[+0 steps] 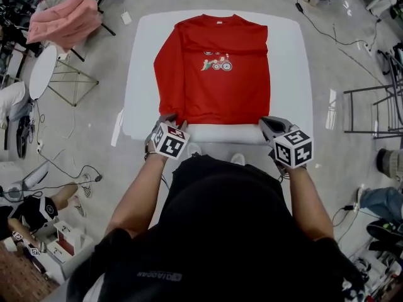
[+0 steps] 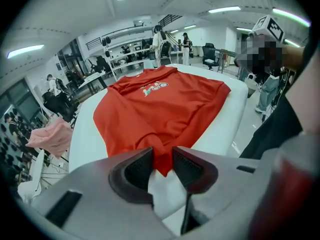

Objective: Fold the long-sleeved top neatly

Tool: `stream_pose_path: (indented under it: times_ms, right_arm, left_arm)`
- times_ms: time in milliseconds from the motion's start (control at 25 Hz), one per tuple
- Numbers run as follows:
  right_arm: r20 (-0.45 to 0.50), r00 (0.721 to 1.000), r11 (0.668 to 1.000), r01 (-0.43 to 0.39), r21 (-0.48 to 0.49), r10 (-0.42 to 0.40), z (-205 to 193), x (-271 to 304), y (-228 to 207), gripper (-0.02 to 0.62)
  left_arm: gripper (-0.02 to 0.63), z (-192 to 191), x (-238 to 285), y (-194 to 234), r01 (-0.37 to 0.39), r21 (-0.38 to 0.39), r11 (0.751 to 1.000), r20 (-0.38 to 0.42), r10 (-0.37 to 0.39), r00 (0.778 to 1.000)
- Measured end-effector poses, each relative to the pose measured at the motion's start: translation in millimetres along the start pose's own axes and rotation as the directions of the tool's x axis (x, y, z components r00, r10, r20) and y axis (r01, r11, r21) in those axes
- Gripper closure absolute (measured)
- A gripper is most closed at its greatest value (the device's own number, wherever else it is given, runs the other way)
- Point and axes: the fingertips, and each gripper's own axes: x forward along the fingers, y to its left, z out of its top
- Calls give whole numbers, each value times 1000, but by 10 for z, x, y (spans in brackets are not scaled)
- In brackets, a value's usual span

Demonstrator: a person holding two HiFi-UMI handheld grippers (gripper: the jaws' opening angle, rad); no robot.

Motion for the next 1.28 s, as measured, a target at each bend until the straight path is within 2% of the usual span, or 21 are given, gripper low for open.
stream_pose_path:
  times_ms: [320,520,600,720,840,960,1160,1280]
  right_arm:
    - [2,1000,1000,11,6,-11,45,56,-33,591]
    - [-9,1000,1000,-5,-4,5,89,130,26,591]
    - [-14,1000,1000,-17,-8,17,102,173,62,591]
    - [-24,999,999,-32,-21,31,141,218,104,591]
    - [-28,999,999,-44,-28,44,207,261,119,591]
    - [-31,998,998,-51,-39,50,279,294,113,591]
    - [-29,998,997,-56,-44,55,372,429,138,591]
    - [-25,998,997,-60,-44,59,437,499,188,591]
  left_arm:
    - [495,-40,112,67,30,-54,998,0,-31,1000]
    - [551,-53,96,68,72,-84,994,26,-70,997]
    - [568,-23,71,69,83,-98,992,47,-79,996]
    - [571,90,-92,118,118,-171,978,113,-100,989]
    - [571,254,-369,284,155,-248,956,211,-102,972]
    - [570,416,-651,498,171,-291,941,291,-84,953]
    - [571,348,-772,682,197,-294,935,289,-110,951]
    - [574,293,-750,782,173,-315,933,288,-80,954]
